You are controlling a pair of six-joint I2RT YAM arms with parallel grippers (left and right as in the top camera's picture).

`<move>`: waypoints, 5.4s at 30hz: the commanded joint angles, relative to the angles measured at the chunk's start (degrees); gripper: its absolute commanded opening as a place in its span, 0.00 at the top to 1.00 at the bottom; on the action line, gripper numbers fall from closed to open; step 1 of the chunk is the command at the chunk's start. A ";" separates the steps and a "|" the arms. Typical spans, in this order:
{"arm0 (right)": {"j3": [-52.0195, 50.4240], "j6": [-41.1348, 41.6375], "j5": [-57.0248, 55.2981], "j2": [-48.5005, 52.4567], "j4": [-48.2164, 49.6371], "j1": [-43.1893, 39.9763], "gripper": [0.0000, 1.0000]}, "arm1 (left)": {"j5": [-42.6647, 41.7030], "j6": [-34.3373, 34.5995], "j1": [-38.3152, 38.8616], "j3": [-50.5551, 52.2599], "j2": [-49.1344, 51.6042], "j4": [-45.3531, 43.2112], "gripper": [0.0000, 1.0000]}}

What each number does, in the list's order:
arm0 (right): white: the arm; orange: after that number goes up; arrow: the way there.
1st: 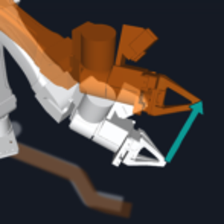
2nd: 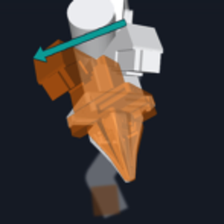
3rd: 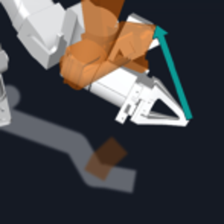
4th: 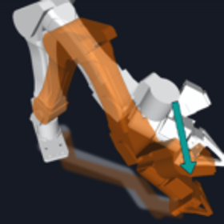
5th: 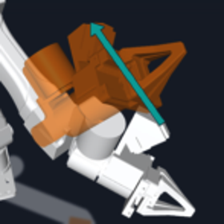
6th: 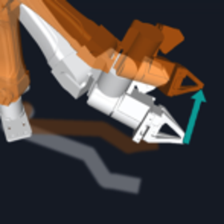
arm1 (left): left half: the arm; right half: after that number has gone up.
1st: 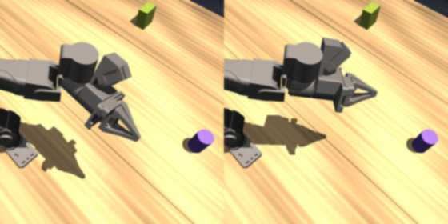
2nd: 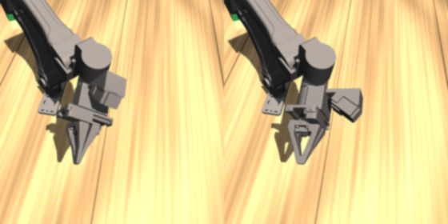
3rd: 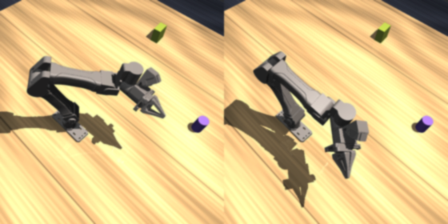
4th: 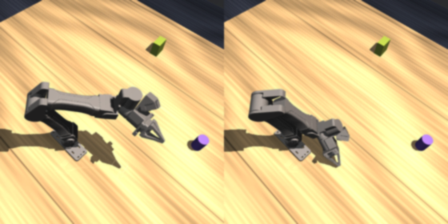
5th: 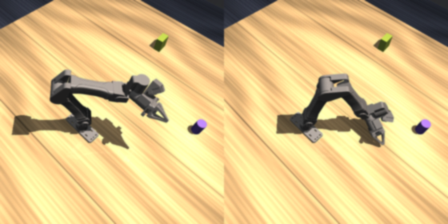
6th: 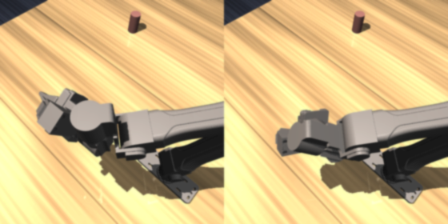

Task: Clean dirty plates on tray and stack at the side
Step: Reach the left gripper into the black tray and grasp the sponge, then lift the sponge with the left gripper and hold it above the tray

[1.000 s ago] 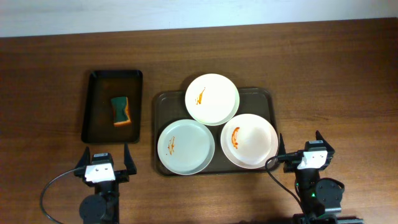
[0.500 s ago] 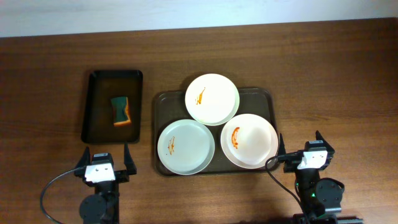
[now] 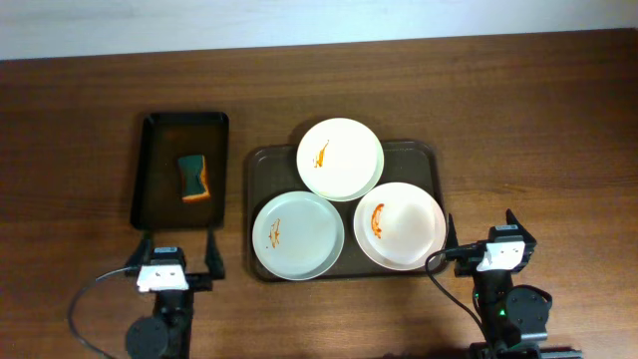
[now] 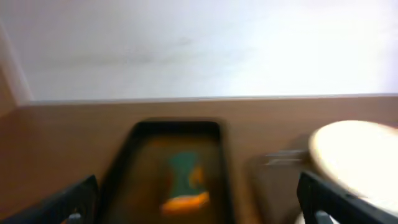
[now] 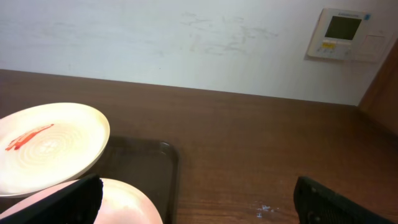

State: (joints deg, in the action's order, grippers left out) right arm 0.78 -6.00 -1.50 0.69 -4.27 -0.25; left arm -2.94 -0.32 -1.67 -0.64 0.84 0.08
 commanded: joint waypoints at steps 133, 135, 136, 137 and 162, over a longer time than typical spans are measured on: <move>-0.46 0.26 -0.52 -0.22 -0.22 -0.57 0.02 | 11.69 -1.38 -2.73 -90.51 120.08 49.22 1.00; -0.46 0.24 -0.52 -0.22 -0.22 -0.57 0.02 | 11.30 2.34 -2.73 -97.59 118.97 55.19 1.00; -0.46 0.24 -0.52 -0.22 -0.22 -0.57 0.02 | 10.01 3.02 -2.73 -101.33 118.22 57.83 1.00; -0.46 0.24 -0.52 -0.22 -0.22 -0.57 0.02 | 8.74 3.37 -2.78 -103.89 117.59 59.32 1.00; -0.46 0.24 -0.52 -0.22 -0.22 -0.57 0.02 | -17.73 29.40 -15.21 -104.76 108.85 66.01 1.00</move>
State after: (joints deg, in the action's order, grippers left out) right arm 0.78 -6.00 -1.50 0.80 -4.27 -0.40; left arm -19.31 21.65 -17.30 -111.04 106.98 66.48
